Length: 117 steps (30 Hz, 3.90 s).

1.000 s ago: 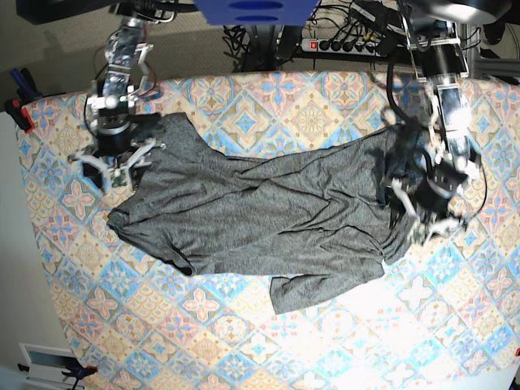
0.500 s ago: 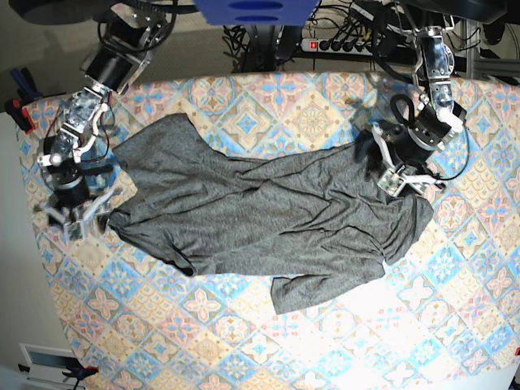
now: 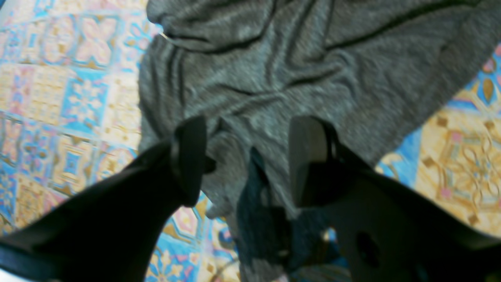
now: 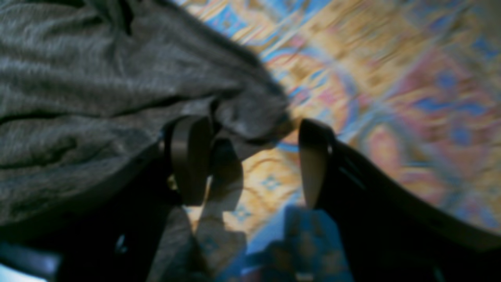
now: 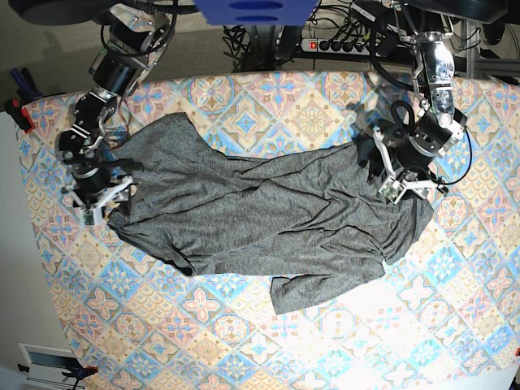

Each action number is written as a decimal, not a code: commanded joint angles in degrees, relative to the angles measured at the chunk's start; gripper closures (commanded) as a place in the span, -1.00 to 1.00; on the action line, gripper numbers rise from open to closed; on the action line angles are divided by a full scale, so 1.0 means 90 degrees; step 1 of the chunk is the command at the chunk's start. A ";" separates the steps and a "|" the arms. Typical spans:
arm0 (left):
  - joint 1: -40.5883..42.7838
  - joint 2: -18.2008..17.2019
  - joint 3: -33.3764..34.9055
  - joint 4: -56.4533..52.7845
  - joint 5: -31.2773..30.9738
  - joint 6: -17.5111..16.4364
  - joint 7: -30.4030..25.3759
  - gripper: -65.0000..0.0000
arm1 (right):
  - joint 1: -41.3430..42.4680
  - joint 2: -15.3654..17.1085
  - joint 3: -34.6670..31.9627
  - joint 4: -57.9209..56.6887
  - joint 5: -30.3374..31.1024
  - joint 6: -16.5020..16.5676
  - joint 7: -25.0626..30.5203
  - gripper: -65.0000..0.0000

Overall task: Layout the t-shirt on the table in an organized manner, then fold the t-shirt properly
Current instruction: 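Grasp the shirt edge with the left gripper and the hem with the right, then pull the grasped hem outward with the right gripper, away from the left, then release the hem and regrasp the shirt body with the right gripper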

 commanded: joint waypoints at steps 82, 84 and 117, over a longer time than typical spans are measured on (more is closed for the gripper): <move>-0.0349 -0.0088 -0.0011 -0.3603 0.1675 0.0033 -0.1203 0.28 | 0.0527 0.1615 0.1704 -0.2798 0.0092 -0.2461 0.2553 0.99; -0.0281 -0.0098 -0.0011 -0.3603 0.1675 0.0033 -0.1242 0.28 | 0.0078 0.1615 0.1704 -0.2075 0.0092 -0.2461 0.2553 0.99; -0.0290 -0.0059 0.0009 -0.3564 0.1665 0.0023 -0.1242 0.28 | -0.1709 -0.1130 0.0864 0.2594 0.0014 -0.0419 0.1791 -0.06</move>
